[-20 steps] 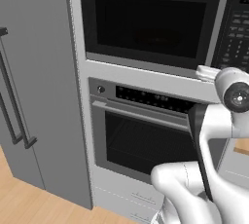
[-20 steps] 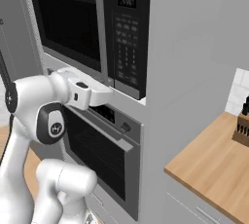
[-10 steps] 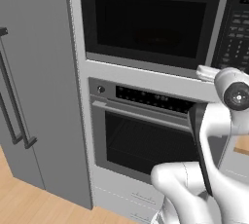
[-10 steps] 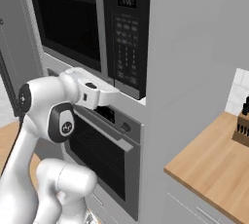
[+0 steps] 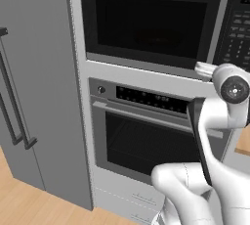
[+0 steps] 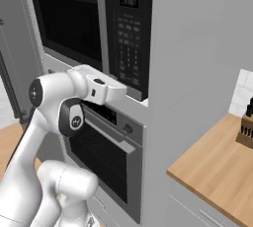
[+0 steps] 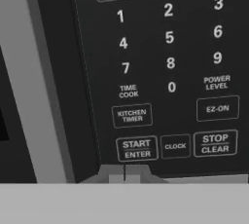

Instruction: Open the microwave, place the bowl with waffle inside the microwave, then close the microwave door and turn it on.

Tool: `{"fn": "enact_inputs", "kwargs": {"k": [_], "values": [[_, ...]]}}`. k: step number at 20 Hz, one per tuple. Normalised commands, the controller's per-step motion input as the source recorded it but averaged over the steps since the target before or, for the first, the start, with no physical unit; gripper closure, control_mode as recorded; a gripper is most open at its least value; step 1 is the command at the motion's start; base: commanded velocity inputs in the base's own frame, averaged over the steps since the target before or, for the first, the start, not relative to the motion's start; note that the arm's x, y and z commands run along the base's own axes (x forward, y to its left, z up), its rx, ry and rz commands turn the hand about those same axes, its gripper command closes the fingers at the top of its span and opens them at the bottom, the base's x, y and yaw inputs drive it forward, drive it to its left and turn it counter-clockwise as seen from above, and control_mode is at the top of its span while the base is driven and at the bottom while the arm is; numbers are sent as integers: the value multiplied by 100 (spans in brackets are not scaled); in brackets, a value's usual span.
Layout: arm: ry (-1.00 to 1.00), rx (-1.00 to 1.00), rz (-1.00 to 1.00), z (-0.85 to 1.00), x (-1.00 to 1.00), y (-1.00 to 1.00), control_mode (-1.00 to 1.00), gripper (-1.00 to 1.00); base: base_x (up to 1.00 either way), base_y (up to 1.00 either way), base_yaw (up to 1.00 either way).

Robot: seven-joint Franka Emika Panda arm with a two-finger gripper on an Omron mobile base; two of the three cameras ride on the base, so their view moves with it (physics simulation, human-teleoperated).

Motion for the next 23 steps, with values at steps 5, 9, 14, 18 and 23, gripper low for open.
{"fn": "enact_inputs", "kwargs": {"k": [5, 9, 14, 18, 23], "values": [[0, 2, 0, 0, 24, -18, -100, 100, 0, 0, 0], [0, 2, 2, 0, 27, -20, -100, 100, 0, 0, 0], [0, 10, 13, -10, 54, -57, -100, 100, 0, 0, 0], [-1, 8, 18, -30, 65, -45, -100, 100, 0, 0, 0], [-10, 1, 7, -10, 8, -3, -100, 100, 0, 0, 0]]}}
